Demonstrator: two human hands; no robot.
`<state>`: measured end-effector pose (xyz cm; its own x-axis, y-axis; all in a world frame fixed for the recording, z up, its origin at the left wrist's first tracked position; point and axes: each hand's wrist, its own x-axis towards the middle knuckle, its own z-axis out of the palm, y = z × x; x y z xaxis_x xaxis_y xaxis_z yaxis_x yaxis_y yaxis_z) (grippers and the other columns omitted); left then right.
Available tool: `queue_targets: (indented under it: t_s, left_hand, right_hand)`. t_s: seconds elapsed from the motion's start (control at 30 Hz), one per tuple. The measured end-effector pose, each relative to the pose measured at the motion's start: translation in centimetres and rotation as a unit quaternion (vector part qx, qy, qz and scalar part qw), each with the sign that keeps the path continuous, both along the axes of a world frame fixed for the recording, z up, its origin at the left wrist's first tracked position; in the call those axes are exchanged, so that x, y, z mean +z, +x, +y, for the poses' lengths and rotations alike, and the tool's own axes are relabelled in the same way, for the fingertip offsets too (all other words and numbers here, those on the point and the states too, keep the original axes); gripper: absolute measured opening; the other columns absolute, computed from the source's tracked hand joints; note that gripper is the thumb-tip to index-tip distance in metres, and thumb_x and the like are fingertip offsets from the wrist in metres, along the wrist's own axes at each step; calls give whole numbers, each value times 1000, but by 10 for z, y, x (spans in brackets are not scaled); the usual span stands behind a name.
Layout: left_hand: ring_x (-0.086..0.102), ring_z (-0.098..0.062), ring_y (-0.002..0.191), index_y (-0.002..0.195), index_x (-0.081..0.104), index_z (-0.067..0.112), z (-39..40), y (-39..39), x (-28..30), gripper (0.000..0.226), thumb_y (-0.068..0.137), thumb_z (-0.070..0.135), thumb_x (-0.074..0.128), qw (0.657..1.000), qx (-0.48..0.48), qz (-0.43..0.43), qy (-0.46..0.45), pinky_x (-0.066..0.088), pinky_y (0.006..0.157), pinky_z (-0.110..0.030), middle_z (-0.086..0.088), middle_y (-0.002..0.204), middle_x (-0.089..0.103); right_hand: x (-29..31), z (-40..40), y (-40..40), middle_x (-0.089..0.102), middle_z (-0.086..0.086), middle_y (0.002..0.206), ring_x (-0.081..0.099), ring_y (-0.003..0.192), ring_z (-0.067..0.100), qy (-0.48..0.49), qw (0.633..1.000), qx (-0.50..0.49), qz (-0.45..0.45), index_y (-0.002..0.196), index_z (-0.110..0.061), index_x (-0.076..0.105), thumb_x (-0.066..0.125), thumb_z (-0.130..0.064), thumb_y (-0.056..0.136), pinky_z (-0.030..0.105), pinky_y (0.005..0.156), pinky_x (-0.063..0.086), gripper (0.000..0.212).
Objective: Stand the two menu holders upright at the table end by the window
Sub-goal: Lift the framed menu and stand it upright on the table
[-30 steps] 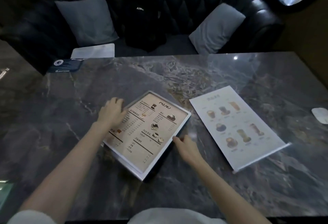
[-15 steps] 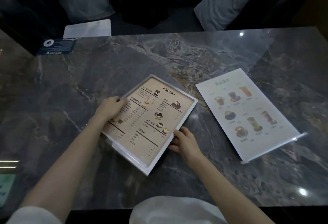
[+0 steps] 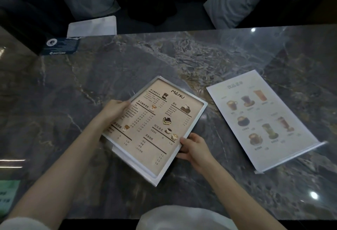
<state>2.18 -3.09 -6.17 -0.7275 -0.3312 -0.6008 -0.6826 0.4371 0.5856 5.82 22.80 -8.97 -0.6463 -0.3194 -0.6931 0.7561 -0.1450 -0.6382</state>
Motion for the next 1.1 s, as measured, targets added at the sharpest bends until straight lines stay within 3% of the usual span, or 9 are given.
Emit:
queue_targets:
  t_s: [0.1,0.27,0.37,0.47,0.67,0.83,0.9,1.1]
  left_hand:
    - [62,-17,59,98,65,5,-1,0,4,32,93,30,46,1000,20,18,-8,47,52,-25,-4,71,66]
    - [65,-19,70,94,64,16,-4,-2,11,25,89,38,54,994,67,84,19,48,59,-27,-2,81,68]
    - [66,-22,71,84,67,13,-5,-5,16,31,84,43,59,988,80,131,18,52,65,-31,-5,81,70]
    - [66,-26,70,91,65,-1,-4,-9,20,51,80,49,61,980,95,173,-1,54,70,-39,-12,83,71]
    - [63,-20,66,93,63,-1,4,-14,23,47,89,44,50,962,114,247,16,50,59,-28,-9,80,68]
    - [62,-16,72,92,63,4,11,-17,21,43,95,39,39,945,152,281,67,47,63,-25,-3,79,64]
    - [61,-13,73,87,62,8,14,-19,21,39,96,38,38,939,163,296,64,44,63,-24,-1,78,63]
    - [61,-10,82,79,60,26,17,-22,12,32,96,40,37,930,180,307,96,46,71,-27,5,84,65]
  right_hand:
    - [6,-2,0,71,5,91,70,84,20,4,1000,1,22,111,-6,48,49,-5,90,38,64,61,21]
    - [23,-3,-10,72,3,95,71,85,17,35,996,5,85,110,-12,48,53,-10,89,36,63,61,22]
    - [35,-2,-19,71,3,103,70,91,18,55,989,19,134,113,-14,47,54,-14,89,43,71,60,25]
    - [45,-1,-27,72,-1,100,70,90,14,66,981,24,181,104,-20,49,53,-14,89,44,73,60,16]
    - [56,0,-42,71,6,105,68,95,21,76,968,17,237,105,-18,50,51,-9,89,53,81,55,19]
    - [60,4,-51,69,4,106,68,94,14,71,956,23,283,113,-13,48,47,-3,90,26,67,59,26]
    - [59,6,-55,68,1,107,67,95,10,83,948,30,305,116,-14,47,47,-2,90,23,67,58,29]
    - [54,8,-65,68,2,108,65,101,11,146,915,50,372,118,-12,45,47,-3,90,42,87,55,30]
